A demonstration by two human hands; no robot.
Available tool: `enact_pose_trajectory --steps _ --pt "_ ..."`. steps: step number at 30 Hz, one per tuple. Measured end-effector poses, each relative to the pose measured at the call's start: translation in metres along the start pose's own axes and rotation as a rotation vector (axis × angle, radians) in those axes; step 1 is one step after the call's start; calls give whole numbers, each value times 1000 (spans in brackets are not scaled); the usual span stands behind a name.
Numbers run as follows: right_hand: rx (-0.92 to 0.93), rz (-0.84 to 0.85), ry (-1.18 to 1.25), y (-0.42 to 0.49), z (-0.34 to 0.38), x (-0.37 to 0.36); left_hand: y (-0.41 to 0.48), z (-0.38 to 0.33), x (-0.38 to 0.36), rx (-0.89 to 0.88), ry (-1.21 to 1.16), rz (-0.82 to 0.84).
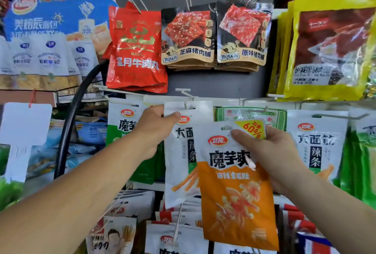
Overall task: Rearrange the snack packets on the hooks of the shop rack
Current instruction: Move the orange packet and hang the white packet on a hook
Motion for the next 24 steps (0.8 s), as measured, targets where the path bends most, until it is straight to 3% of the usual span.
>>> enact_pose_trajectory --steps 6,10,13,20,24 --pt "-53 53 40 -16 18 12 -34 -28 41 -130 -10 -75" --pt "-19 95 -3 -25 26 15 -54 -43 89 -214 133 -169" --pt "74 88 -107 -33 27 4 -71 -37 112 -180 230 -145" --pt "26 120 -86 -39 19 -32 -92 -28 135 -108 103 -130" --pt "139 111 -98 -26 33 -65 -97 -37 151 -119 70 -171"
Point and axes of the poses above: each hand's wrist, its own y-axis towards the middle knuckle, its own x-axis out of the back of the hand, z = x × y, the point moved 3 cm from there along y, towards the middle knuckle, and after that the axes turned 9 degrees about -z, right-handed, at the moved point
